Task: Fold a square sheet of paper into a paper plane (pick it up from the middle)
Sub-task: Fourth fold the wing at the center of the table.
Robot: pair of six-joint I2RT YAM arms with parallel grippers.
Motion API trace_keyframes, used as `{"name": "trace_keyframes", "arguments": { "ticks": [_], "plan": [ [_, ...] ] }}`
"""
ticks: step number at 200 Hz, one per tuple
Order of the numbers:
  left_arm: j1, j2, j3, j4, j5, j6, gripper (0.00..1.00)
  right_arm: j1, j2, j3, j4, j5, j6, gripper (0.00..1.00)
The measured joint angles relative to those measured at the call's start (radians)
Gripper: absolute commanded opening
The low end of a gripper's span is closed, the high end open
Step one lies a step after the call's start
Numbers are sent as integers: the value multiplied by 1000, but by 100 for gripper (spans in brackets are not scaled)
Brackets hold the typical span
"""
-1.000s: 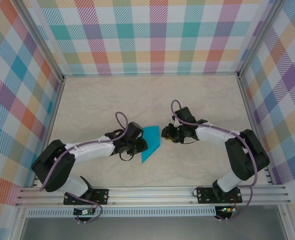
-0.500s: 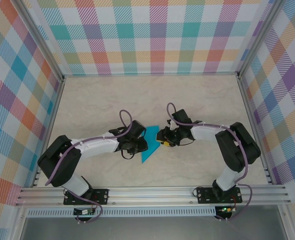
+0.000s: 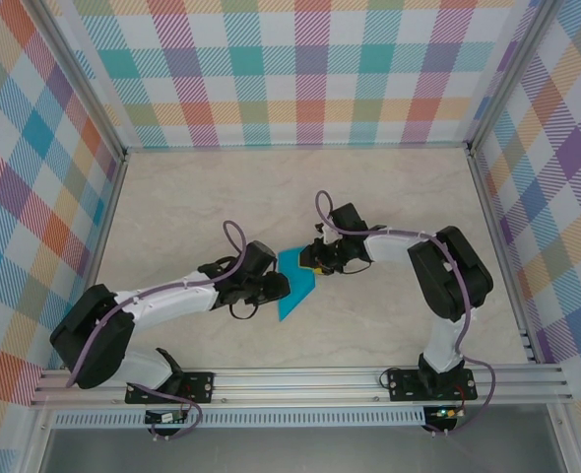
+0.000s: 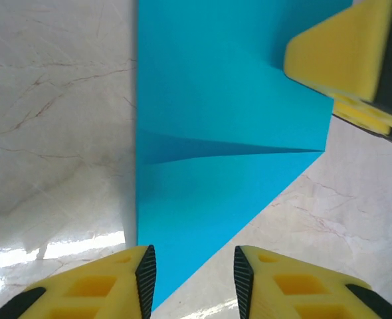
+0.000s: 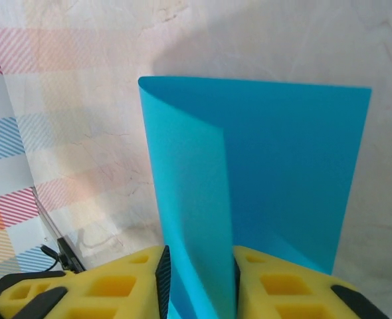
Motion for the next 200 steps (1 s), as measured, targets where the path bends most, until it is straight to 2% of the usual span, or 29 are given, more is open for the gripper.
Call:
{"name": "trace_keyframes", "arguments": {
  "ticks": [28,76,146,200],
  "plan": [
    [-24,-22,-11,2,-27,2,46,-11,10,5,-2,-4,-5,13],
    [-81,-20,-10,-3,-80,16,49,-13,-29,-67,55,21,61,5],
    [-137,14,10,-6,-117,67,58,-12,-227,-241,158,138,228,5],
    [-168,44,58,-38,-177,87,59,-11,-249,-253,156,147,246,5]
  ]
}}
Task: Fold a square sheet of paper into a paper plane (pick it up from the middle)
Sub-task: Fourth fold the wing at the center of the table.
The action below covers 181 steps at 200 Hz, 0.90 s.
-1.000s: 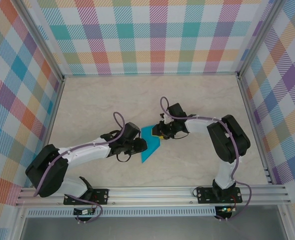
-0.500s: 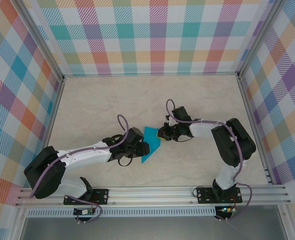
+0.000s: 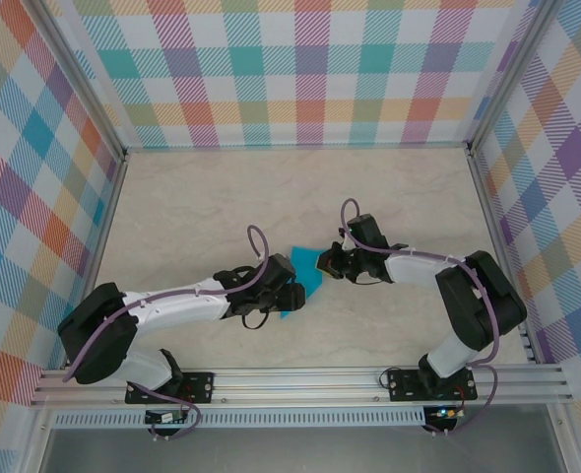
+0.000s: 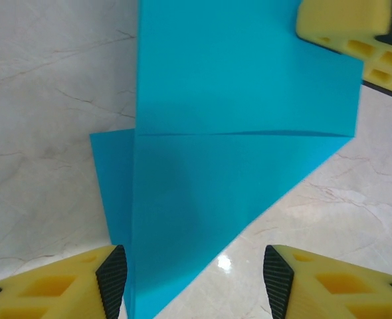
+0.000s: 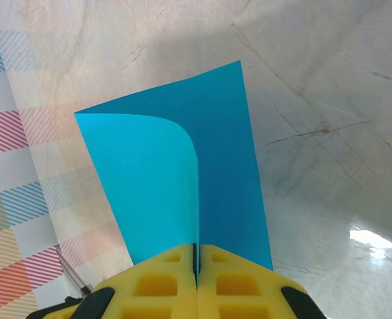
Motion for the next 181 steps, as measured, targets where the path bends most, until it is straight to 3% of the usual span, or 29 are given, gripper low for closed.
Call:
{"name": "trace_keyframes", "arguments": {
  "ticks": [37,92,128,181],
  "plan": [
    [0,-25,-10,-24,-57,-31,66,1,-43,51,-45,-27,-19,6],
    [0,-235,-48,-45,-120,-63,70,13,-93,114,-122,-36,-60,5],
    [0,-330,-69,-50,-134,-76,71,28,-166,134,-235,23,-85,4],
    [0,-341,-69,-51,-137,-80,71,74,-244,235,-395,149,-127,4]
  ]
}}
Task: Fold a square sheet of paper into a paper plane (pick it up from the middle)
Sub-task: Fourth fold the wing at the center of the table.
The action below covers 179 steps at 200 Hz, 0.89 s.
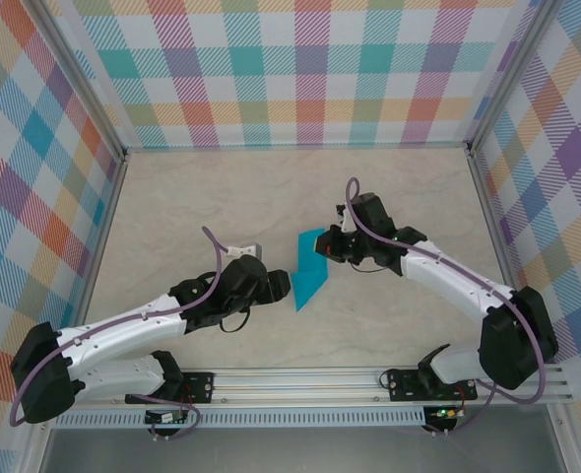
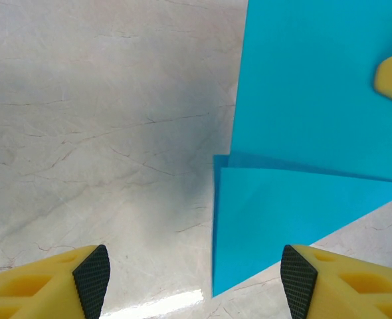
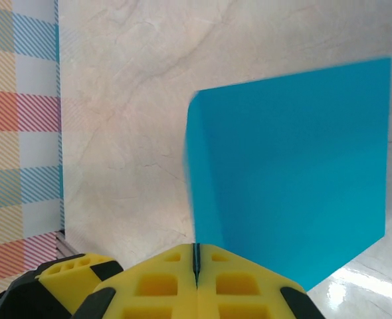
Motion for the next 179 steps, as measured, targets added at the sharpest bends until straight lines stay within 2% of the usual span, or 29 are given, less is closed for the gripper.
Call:
{"name": "trace_keyframes", "arguments": {
  "ticks": [59,115,179],
  "plan": [
    [0,14,0,0,1,5,71,1,31,25,-35,32,24,3],
    [0,61,0,0,8,28,71,1,171,-26,52,16,145,3],
    [0,81,0,2,21,47,70,1,177,-25,105,8,216,3]
  ]
}}
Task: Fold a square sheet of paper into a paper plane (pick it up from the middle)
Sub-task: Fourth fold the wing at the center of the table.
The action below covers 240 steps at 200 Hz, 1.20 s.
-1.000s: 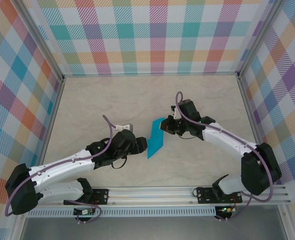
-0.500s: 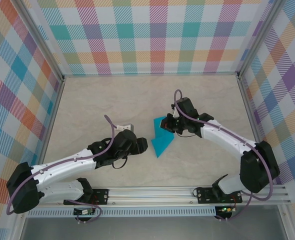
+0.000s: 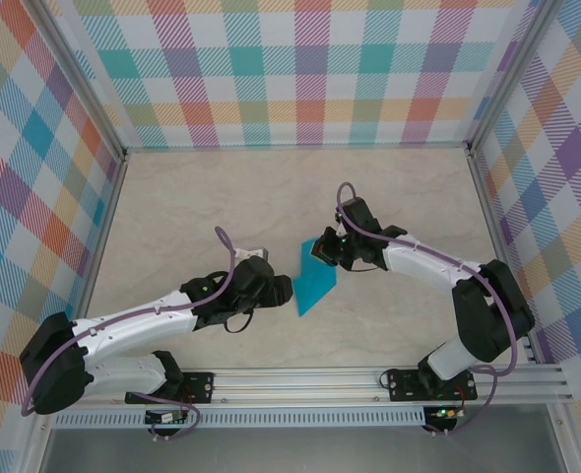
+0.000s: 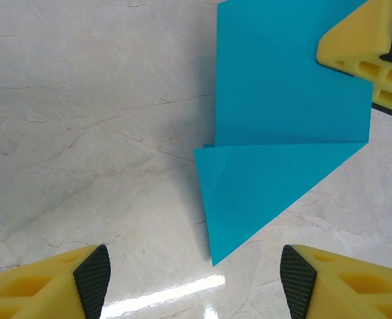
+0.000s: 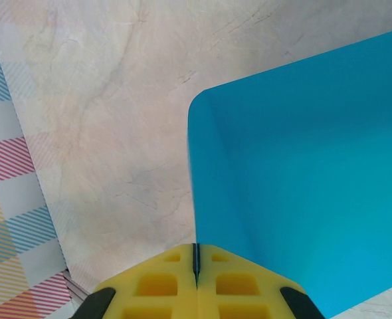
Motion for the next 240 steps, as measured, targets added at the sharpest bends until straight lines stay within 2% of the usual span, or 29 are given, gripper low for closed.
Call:
{"name": "trace_keyframes", "arguments": {
  "ticks": [73,138,157,191,240],
  "plan": [
    [0,89,15,6,61,31,69,-20,9,0,42,-28,41,4],
    [0,144,58,13,70,51,68,-31,58,13,68,-61,64,5],
    [-2,151,62,14,70,56,68,-31,74,12,67,-61,66,8],
    [-14,182,74,14,71,63,68,-39,86,15,37,-57,30,23],
    [-46,292,136,14,63,72,67,-68,117,63,-21,-125,-102,28]
  ]
}}
